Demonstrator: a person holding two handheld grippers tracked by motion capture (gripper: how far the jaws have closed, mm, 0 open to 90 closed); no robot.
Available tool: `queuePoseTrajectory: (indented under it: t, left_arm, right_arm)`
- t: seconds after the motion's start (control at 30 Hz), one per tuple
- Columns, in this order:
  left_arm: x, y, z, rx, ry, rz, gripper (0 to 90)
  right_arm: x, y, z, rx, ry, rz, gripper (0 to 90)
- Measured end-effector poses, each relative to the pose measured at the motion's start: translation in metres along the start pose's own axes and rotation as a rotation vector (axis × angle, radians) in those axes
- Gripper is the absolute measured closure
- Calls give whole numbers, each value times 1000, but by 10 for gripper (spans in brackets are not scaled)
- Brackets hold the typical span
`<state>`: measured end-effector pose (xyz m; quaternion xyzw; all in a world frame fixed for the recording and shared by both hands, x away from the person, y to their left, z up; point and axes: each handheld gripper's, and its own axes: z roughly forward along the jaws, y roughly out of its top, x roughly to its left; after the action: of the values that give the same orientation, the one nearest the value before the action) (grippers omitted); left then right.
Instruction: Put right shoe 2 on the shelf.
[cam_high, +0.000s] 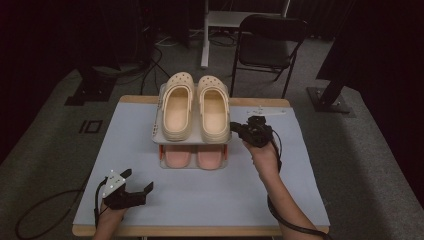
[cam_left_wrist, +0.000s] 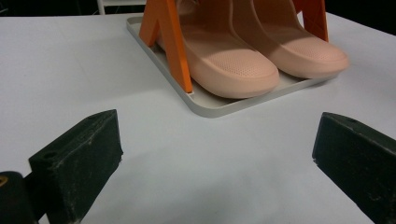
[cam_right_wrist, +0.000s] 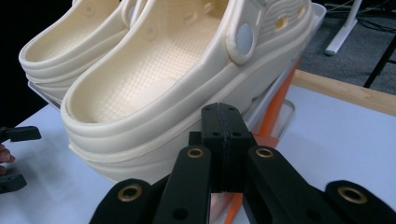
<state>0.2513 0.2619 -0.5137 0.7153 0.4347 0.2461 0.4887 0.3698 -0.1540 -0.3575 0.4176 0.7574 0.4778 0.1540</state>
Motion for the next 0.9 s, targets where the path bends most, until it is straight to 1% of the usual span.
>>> queuePoseTrajectory:
  t: [0.17,0.23,0.57,0.67,0.7,0.83,0.9]
  left_arm:
    - [0,0,0,-1,0,-1,15]
    - [0,0,0,-1,-1,-1,15]
    - [-1,0,0,-3,-3,-2,15]
    - [0,0,0,-2,-2,-4,15]
    - [0,0,0,-3,-2,-2,15]
    - [1,0,-1,-5,-2,-5,15]
    - [1,0,-1,-5,-2,-7,15]
  right_arm:
    - [4,3,9,3,10,3,900]
    - [5,4,12,5,7,1,900]
    - [1,10,26,14,-10,25,900]
    - [1,12,33,25,-18,27,900]
    - [1,13,36,26,-28,28,900]
    - [-3,17,41,27,-56,31,900]
    - [-6,18,44,28,-62,40,900]
